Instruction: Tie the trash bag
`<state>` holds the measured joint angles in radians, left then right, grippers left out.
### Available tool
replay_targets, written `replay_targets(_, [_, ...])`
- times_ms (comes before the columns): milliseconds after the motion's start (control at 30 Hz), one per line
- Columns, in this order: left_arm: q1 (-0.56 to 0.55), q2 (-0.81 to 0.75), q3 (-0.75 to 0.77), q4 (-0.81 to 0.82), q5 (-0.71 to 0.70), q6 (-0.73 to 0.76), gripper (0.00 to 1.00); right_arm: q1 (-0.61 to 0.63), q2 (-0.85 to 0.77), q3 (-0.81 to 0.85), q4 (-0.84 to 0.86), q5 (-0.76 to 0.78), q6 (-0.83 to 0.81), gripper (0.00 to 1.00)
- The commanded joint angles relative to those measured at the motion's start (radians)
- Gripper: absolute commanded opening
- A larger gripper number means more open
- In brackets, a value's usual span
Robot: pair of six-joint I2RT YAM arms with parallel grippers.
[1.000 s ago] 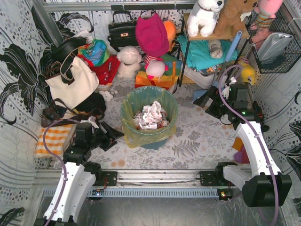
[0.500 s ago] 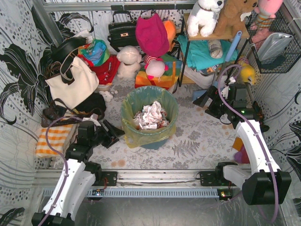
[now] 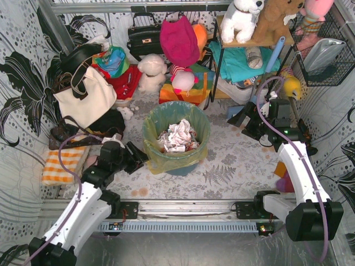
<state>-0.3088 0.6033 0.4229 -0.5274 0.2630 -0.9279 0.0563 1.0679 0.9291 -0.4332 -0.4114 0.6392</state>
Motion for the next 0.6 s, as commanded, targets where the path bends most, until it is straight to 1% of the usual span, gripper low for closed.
replay_targets(0, [-0.032, 0.022, -0.016, 0.098, -0.067, -0.02, 0.66, -0.003, -0.019, -0.006, 0.002, 0.009, -0.025, 0.94])
replay_targets(167, [-0.076, 0.07, -0.035, 0.167, -0.093, -0.038, 0.64, -0.003, -0.026, -0.012, -0.006, 0.015, -0.036, 0.94])
replay_targets(267, [-0.103, 0.117, -0.033, 0.194, -0.105, -0.04, 0.57, -0.003, -0.026, -0.009, -0.019, 0.025, -0.05, 0.94])
replay_targets(400, [-0.149, 0.168, -0.006, 0.168, -0.161, -0.03, 0.49, -0.003, -0.029, -0.006, -0.029, 0.036, -0.06, 0.94])
replay_targets(567, [-0.193, 0.21, 0.043, 0.097, -0.246, -0.014, 0.46, -0.003, -0.027, 0.0, -0.032, 0.028, -0.063, 0.94])
